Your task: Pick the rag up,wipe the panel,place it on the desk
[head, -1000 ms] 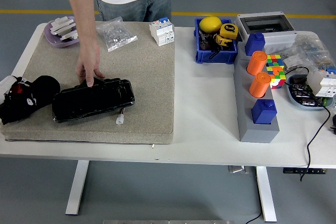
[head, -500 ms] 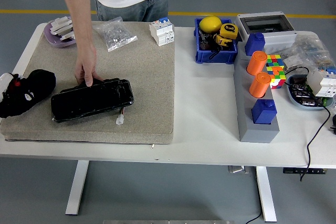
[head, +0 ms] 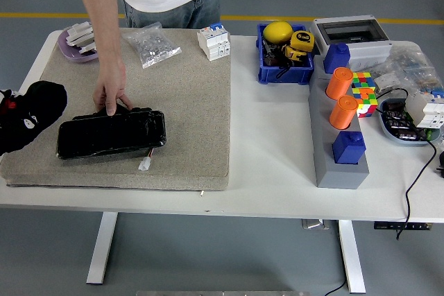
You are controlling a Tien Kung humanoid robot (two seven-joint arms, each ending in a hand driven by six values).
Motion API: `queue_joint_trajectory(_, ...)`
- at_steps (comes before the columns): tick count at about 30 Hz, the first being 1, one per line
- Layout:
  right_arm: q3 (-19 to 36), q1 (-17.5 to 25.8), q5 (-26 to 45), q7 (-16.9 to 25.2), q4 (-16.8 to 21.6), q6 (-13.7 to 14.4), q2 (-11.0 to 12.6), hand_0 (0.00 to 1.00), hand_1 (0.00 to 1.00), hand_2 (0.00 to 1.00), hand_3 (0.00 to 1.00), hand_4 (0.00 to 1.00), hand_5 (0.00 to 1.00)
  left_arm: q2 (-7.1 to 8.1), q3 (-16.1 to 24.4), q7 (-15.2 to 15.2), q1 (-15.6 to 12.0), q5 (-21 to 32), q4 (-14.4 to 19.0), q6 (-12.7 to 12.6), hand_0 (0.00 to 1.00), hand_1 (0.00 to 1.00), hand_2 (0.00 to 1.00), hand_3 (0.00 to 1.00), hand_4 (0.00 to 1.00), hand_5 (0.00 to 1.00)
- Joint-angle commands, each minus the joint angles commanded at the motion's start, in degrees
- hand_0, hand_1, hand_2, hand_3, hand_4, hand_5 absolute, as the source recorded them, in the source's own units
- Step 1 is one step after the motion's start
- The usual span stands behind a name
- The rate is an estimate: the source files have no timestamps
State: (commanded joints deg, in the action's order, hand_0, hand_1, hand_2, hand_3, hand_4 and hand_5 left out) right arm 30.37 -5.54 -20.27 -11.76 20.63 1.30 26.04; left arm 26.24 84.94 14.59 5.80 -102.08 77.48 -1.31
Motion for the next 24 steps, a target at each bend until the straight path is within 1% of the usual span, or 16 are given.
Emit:
queue_joint_trajectory(1,0.1,0.0,-0.1,0.0,0.0,0.0,0.0,0.763,0.618,0.634,0.616,0.998,0.626,-0.08,0.2,0.3,-0.8,-0.2,1.3,0.0,0.223,0.125,0.486,0.508,0.103,0.002)
queue_joint_trajectory(4,0.3,0.1,-0.1,0.0,0.0,0.0,0.2,0.764,0.618,0.634,0.616,0.998,0.626,-0.53,0.4,0.6,-2.3,-0.3,3.1,-0.1,0.222,0.121,0.486,0.508,0.108,0.002)
queue_joint_trajectory(7,0.4,0.1,-0.2,0.1,0.0,0.0,0.2,0.764,0.618,0.634,0.616,0.998,0.626,-0.9,0.1,0.7,-3.5,-0.3,4.0,-0.2,0.222,0.121,0.486,0.508,0.108,0.002)
queue_joint_trajectory(10,0.6,0.1,-0.3,0.1,0.0,0.0,0.3,0.764,0.617,0.634,0.616,0.998,0.626,-1.32,-0.5,0.2,-4.3,0.4,4.1,-0.5,0.221,0.115,0.483,0.504,0.102,0.002)
queue_joint_trajectory(19,0.8,0.0,-0.5,0.1,0.0,0.1,0.3,0.764,0.618,0.634,0.616,0.998,0.626,-3.02,-2.2,-1.0,-4.0,2.2,2.6,-1.4,0.22,0.113,0.483,0.502,0.104,0.002)
queue_joint_trajectory(24,0.8,0.0,-0.6,0.1,0.1,0.1,0.3,0.765,0.617,0.634,0.617,0.998,0.626,-3.74,-3.7,-0.9,-3.6,2.1,3.2,-1.4,0.22,0.112,0.482,0.5,0.102,0.002)
